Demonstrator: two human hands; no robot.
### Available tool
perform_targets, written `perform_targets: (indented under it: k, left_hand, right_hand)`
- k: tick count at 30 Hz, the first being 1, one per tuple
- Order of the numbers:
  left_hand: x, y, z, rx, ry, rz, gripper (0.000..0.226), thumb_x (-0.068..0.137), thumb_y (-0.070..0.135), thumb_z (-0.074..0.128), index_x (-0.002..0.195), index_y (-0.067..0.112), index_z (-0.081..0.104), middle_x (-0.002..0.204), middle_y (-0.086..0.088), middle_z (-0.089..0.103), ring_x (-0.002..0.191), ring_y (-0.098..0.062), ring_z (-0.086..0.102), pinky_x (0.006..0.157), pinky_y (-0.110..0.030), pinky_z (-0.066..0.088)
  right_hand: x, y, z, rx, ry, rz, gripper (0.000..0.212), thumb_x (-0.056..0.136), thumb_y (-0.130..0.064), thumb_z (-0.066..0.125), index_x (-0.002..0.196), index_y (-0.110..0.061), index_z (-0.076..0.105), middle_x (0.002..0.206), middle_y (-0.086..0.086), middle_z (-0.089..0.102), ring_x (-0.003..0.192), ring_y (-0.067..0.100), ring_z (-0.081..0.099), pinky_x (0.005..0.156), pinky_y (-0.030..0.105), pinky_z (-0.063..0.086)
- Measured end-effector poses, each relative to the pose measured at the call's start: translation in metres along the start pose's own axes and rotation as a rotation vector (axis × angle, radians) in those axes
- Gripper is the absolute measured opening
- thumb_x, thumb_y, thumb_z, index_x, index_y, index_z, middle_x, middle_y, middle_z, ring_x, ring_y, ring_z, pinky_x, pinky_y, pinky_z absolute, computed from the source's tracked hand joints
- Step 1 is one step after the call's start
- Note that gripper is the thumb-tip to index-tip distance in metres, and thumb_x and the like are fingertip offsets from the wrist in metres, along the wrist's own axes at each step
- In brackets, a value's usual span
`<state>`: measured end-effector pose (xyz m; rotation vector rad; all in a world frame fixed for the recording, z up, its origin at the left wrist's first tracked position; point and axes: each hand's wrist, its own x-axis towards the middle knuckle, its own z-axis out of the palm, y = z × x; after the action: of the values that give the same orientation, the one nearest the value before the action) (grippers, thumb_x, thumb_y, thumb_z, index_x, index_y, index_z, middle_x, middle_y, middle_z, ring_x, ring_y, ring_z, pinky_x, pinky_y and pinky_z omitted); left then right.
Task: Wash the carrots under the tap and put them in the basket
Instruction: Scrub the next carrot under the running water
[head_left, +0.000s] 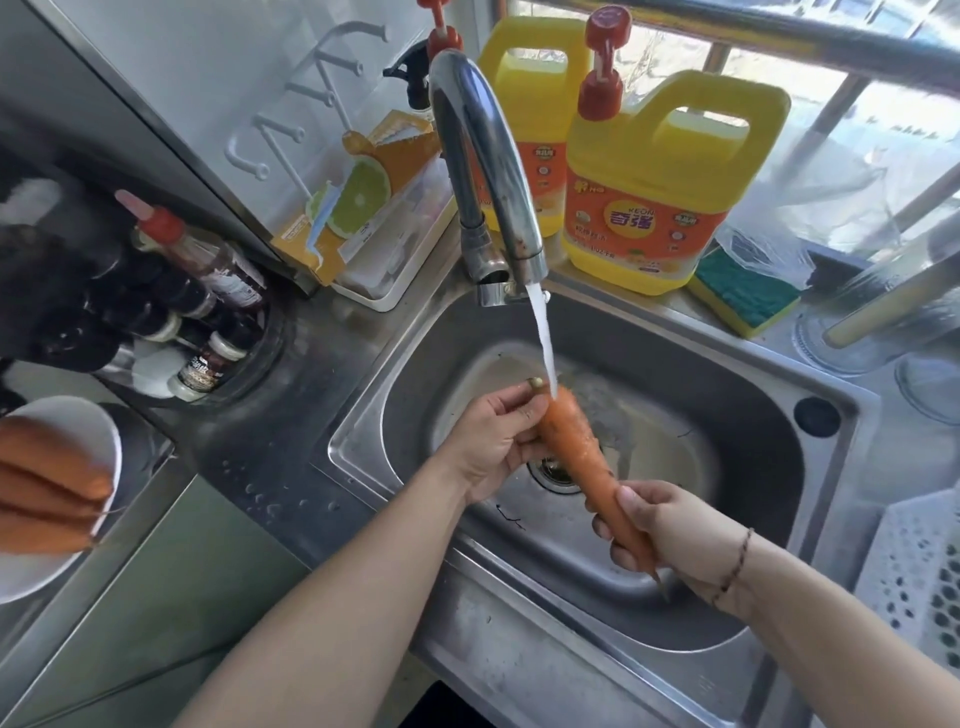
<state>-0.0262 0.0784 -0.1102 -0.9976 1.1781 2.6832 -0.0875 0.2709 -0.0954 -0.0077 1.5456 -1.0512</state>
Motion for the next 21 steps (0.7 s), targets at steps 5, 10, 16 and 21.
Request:
perform_targets:
  k: [5, 10, 16, 21]
  left_hand:
    - [0.008, -0.013, 0.021, 0.072, 0.365, 0.064, 0.006, 0.093, 0.009, 0.067, 0.088, 0.010, 0.071, 0.079, -0.007, 0.068, 0.069, -0.017, 0.066, 0.062, -0.033, 0.060]
    - [0.009, -0.009, 0.023, 0.146, 0.479, 0.085, 0.015, 0.091, 0.020, 0.071, 0.078, 0.013, 0.072, 0.070, -0.001, 0.071, 0.068, -0.015, 0.068, 0.072, -0.038, 0.060]
    - [-0.001, -0.001, 0.005, 0.013, 0.084, 0.017, 0.020, 0.101, 0.011, 0.049, 0.108, 0.008, 0.068, 0.090, -0.009, 0.074, 0.079, -0.017, 0.072, 0.069, -0.031, 0.060]
    - [-0.006, -0.001, 0.010, -0.058, -0.063, 0.028, 0.028, 0.094, 0.003, 0.052, 0.121, 0.008, 0.059, 0.105, -0.013, 0.068, 0.094, -0.022, 0.068, 0.081, -0.034, 0.060]
  right_hand:
    - [0.003, -0.003, 0.004, -0.673, 0.285, -0.159, 0.033, 0.104, -0.019, 0.037, 0.076, -0.018, 0.053, 0.072, 0.001, 0.061, 0.053, 0.015, 0.049, 0.055, 0.028, 0.041]
    - [0.007, 0.003, 0.006, -0.360, 0.168, -0.130, 0.031, 0.106, -0.014, 0.035, 0.086, -0.013, 0.058, 0.068, 0.002, 0.058, 0.045, 0.015, 0.045, 0.051, 0.026, 0.039]
    - [0.002, 0.005, -0.007, 0.140, -0.050, 0.004, 0.032, 0.108, -0.016, 0.030, 0.101, 0.001, 0.056, 0.066, 0.007, 0.059, 0.044, 0.019, 0.047, 0.045, 0.024, 0.038]
    - [-0.010, -0.008, -0.011, 0.379, -0.247, 0.114, 0.037, 0.107, -0.020, 0.027, 0.103, 0.003, 0.055, 0.075, 0.015, 0.057, 0.053, 0.024, 0.048, 0.057, 0.033, 0.041]
